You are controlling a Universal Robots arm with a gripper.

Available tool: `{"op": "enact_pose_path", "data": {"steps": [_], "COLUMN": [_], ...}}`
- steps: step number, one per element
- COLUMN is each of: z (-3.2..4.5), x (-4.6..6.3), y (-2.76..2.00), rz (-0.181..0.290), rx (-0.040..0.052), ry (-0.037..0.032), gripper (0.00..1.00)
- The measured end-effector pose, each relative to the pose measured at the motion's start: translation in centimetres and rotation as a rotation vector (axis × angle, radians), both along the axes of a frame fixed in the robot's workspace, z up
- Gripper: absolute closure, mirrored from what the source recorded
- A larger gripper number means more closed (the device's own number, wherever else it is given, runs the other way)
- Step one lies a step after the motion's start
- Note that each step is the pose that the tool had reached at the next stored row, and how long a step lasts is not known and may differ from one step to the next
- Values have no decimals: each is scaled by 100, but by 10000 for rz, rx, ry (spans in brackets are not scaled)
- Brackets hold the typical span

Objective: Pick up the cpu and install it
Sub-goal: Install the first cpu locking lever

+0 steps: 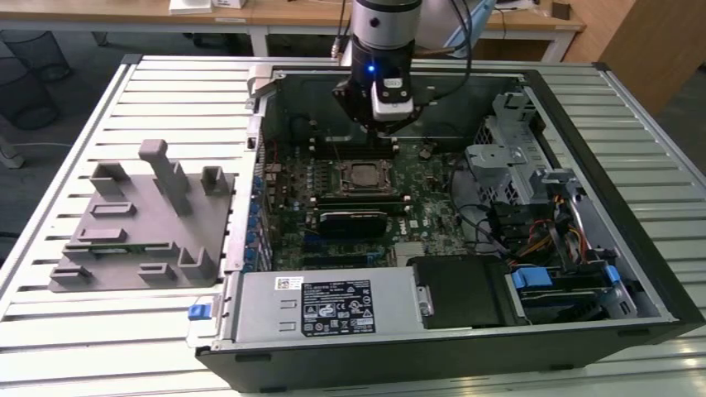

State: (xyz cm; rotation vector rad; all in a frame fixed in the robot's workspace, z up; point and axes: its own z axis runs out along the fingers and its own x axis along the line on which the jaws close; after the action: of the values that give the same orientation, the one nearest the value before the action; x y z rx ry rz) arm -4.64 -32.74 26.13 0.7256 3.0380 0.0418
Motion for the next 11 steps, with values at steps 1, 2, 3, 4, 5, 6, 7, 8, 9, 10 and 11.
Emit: {"op": "enact_pose_path", "data": {"steps": [1,2,3,4,5,6,7,8,9,10,11], "z": [0,-1,-1,0,0,0,-1,-1,0,-1,-1], "x": [0,0,0,0,0,0,0,0,0,0,0], "y": [0,0,0,0,0,0,0,0,0,0,0], "rz": [179,377,555,736,915,1095,1276,1455,1652,1830,2012], "rx": [0,2,1,0,0,1,1,0,1,0,1], "ry": [-1,-1,-1,0,0,-1,-1,0,0,0,0], "gripper": [89,89,89,89,89,89,89,89,89,89,89]}}
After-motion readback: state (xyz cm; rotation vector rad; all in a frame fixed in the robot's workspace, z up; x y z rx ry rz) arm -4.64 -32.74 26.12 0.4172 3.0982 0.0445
